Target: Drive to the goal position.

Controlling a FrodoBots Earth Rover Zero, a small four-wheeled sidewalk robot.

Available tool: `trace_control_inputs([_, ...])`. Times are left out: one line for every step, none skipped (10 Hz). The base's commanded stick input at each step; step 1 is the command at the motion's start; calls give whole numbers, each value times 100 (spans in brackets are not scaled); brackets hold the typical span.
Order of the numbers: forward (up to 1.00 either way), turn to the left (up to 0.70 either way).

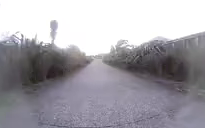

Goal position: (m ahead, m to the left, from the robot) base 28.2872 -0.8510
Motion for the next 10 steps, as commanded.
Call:
trace_control_inputs([85, 0])
trace_control_inputs([85, 0])
trace_control_inputs([85, 0])
trace_control_inputs([85, 0])
trace_control_inputs([85, 0])
trace_control_inputs([85, 0])
trace_control_inputs([85, 0])
trace_control_inputs([85, 0])
trace_control_inputs([85, 0])
trace_control_inputs([85, 0])
